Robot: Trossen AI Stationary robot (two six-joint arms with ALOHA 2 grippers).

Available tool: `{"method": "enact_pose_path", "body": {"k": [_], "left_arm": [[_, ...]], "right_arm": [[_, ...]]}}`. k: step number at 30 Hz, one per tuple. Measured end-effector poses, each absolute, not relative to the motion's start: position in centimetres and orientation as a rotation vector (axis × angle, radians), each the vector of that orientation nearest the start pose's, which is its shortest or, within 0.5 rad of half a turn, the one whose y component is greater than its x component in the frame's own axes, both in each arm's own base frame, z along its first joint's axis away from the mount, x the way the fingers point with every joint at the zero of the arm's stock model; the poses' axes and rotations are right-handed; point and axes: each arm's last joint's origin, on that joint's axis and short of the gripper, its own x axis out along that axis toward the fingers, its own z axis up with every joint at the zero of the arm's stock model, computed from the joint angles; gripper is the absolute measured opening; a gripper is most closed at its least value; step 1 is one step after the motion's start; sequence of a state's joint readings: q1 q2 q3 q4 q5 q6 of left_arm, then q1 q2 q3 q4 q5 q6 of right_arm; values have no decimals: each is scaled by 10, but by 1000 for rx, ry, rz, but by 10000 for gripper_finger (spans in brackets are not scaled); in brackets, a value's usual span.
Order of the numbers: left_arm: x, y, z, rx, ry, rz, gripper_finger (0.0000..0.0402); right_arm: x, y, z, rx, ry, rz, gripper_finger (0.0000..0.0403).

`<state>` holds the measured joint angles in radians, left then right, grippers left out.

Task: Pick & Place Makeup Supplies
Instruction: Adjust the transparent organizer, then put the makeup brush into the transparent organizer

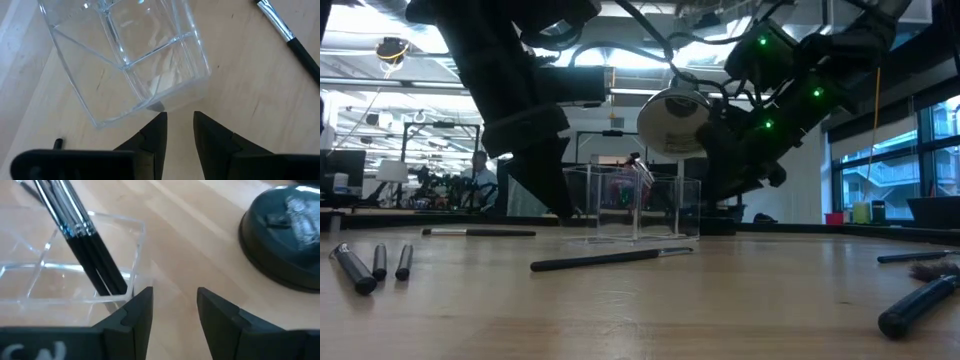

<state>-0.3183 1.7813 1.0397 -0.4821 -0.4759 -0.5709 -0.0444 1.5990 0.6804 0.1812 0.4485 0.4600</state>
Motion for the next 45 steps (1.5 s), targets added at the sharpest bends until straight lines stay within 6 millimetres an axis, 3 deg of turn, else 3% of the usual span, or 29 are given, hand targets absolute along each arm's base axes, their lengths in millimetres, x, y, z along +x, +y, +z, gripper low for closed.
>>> {"method": "enact_pose_path", "body": {"k": [6,11,20,30,37,42,45], "left_arm": [[309,-87,151,3,1084,489,90],[303,-85,149,32,1125,540,90],[302,-73,149,70,1150,601,90],[289,-64,152,102,1264,658,90],[267,-78,185,126,1121,740,90],[252,-99,206,118,931,751,90],[243,-113,209,126,894,731,90]], "right_arm": [[292,-14,144,306,652,-527,154],[291,8,142,342,691,-448,154],[275,45,135,422,798,-462,154],[250,70,157,444,764,-527,154],[229,88,174,565,856,-386,154],[227,101,181,671,844,-344,154],[228,108,185,681,816,-342,154]]}}
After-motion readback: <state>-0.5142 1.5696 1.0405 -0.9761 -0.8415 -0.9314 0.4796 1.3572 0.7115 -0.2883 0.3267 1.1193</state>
